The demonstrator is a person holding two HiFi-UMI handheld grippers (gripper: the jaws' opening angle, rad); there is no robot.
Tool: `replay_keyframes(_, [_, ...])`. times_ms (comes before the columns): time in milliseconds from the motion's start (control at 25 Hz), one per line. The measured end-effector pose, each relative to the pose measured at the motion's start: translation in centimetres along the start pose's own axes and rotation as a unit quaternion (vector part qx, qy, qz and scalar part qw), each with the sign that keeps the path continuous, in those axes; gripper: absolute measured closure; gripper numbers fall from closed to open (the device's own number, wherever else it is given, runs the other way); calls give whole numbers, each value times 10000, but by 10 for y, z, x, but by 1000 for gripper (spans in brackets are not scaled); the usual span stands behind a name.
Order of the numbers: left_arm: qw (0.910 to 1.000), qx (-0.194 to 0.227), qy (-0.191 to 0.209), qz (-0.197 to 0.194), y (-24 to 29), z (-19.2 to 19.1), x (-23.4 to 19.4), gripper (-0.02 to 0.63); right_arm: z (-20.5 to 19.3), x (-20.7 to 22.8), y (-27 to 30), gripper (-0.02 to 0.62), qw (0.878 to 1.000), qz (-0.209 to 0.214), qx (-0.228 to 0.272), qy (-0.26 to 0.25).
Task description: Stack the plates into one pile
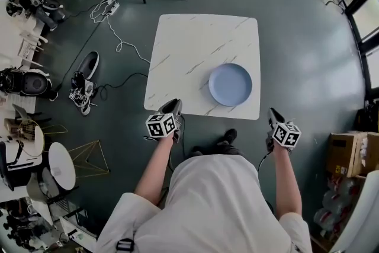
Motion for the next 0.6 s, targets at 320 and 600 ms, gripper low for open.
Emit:
replay_keyframes(320, [9987,146,281,-404,-74,6,-20,578,7,-59,-50,545,9969,-220,590,-464])
replay_keyframes(600, [9966,237,432,-665,-115,1,-12,592,-8,-80,-96,545,9917,-507,1062,-517])
Point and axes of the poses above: the fingertips, and each gripper's own axes: y forward along the fingers, x to its right, z out of its top, the point moved 5 cm from there along -y, backward along the fingers, and after that the axes turned 4 degrees about x, right-handed, at the moved point
